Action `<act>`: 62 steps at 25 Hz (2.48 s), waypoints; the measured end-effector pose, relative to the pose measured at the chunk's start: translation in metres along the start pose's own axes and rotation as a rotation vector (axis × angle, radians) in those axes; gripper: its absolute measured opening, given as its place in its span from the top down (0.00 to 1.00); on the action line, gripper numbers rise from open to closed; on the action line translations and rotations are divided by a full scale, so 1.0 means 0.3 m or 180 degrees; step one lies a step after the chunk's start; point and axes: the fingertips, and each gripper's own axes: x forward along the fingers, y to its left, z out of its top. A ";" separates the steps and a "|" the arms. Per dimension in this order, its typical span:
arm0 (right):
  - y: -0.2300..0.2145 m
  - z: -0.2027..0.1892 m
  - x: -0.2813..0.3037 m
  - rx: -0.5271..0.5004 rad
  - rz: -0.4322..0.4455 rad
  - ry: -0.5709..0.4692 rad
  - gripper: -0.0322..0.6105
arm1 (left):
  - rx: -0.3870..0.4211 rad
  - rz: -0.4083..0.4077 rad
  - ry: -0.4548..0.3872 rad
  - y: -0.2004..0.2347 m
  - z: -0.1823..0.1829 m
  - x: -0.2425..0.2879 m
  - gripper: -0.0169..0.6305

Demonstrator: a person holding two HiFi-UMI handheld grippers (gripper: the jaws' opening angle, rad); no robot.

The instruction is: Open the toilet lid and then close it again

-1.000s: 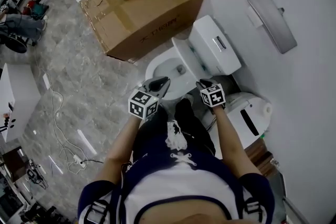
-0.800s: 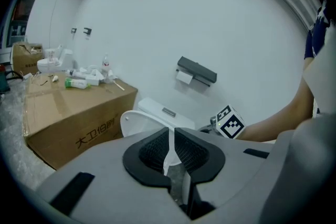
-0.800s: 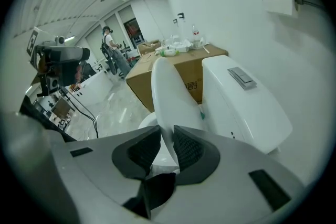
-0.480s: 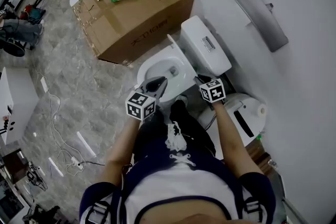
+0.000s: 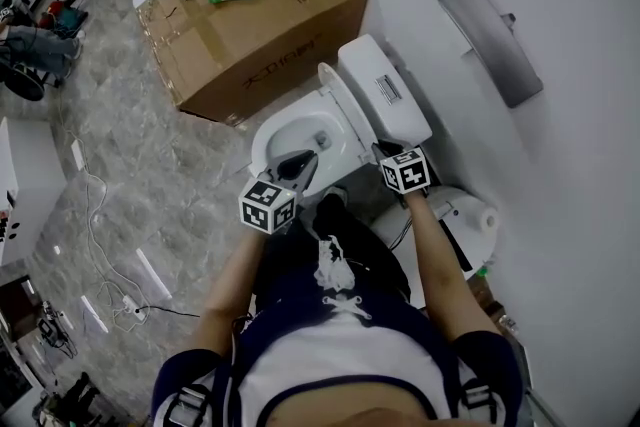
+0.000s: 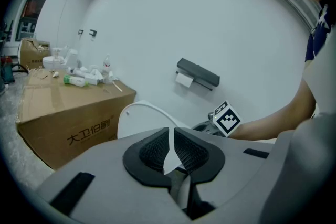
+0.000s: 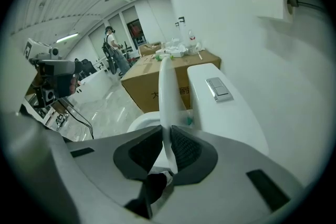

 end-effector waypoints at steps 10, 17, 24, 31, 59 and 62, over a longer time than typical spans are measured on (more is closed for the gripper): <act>-0.071 0.006 -0.007 -0.0052 -0.0087 -0.0037 0.88 | 0.0061 0.0008 -0.0001 -0.017 -0.015 0.043 0.92; -0.121 0.009 -0.015 -0.0112 -0.0167 -0.0067 0.89 | 0.0144 0.0085 -0.0056 -0.030 -0.005 0.069 0.95; -0.142 0.007 -0.013 -0.0126 -0.0243 -0.0066 0.89 | 0.0229 0.0022 -0.0083 -0.064 0.009 0.090 0.96; -0.163 0.010 -0.013 -0.0344 -0.0499 -0.0012 0.89 | 0.0296 -0.0019 -0.0047 -0.080 0.021 0.100 0.96; -0.020 0.173 -0.212 -0.0508 -0.0458 -0.1250 0.89 | 0.0517 -0.0186 -0.0254 -0.189 0.114 0.162 0.96; -0.001 0.174 -0.234 -0.0358 -0.0398 -0.1361 0.89 | 0.0549 -0.0237 -0.0232 -0.208 0.128 0.170 0.97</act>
